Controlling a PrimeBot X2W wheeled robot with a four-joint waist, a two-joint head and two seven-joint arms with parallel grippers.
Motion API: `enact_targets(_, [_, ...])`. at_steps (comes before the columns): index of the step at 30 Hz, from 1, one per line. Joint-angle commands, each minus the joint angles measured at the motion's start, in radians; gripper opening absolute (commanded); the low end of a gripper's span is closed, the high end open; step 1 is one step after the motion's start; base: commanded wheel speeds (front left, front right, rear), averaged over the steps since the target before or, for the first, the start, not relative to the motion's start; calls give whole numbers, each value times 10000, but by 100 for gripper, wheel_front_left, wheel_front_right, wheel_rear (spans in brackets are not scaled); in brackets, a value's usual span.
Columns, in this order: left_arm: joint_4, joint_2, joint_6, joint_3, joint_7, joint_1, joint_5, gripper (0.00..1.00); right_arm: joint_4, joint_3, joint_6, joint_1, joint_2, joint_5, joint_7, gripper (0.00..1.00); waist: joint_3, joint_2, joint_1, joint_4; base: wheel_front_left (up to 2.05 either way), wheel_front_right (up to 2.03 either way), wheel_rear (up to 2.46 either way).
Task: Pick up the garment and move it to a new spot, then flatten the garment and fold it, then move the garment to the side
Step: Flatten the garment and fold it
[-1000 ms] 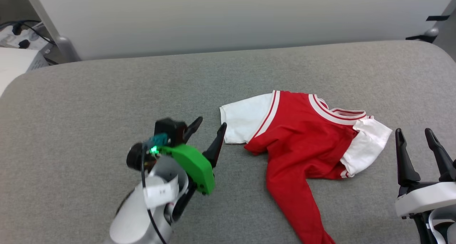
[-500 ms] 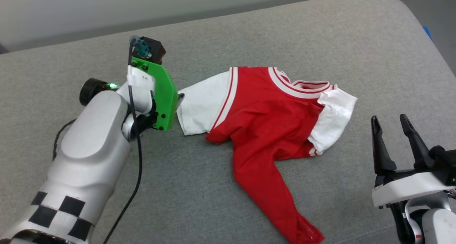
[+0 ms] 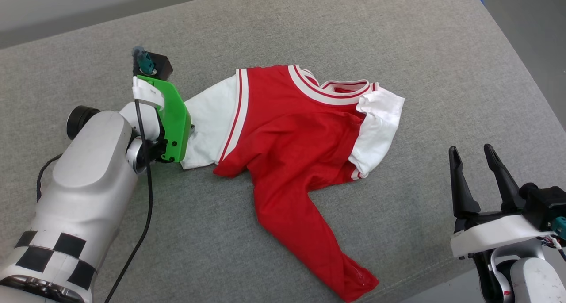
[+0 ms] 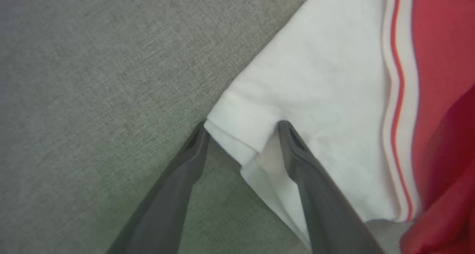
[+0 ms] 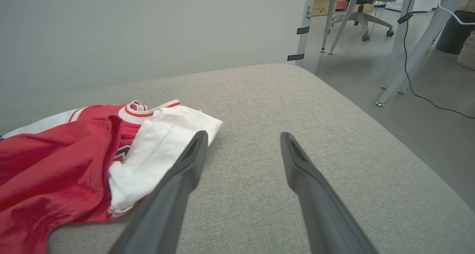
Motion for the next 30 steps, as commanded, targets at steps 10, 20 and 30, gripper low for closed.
enact_targets(10, [194,197,-53,208,-1601,509,-799,0,-84,-10,-7,-172,-236,-65,141,100,-589,-1,-1,653,0,0,0])
enact_targets(20, [-1230,838,211,1053,-3270,1439,-1309,0,-378,-283,-7,132,-441,-96,664,100,-1336,-1,-1,2241,0,0,0])
enact_targets(30, [-3232,1173,876,1213,-3473,4142,-1785,100,-339,-398,-7,324,-405,-183,1019,100,-1637,-1,-1,2997,0,0,0])
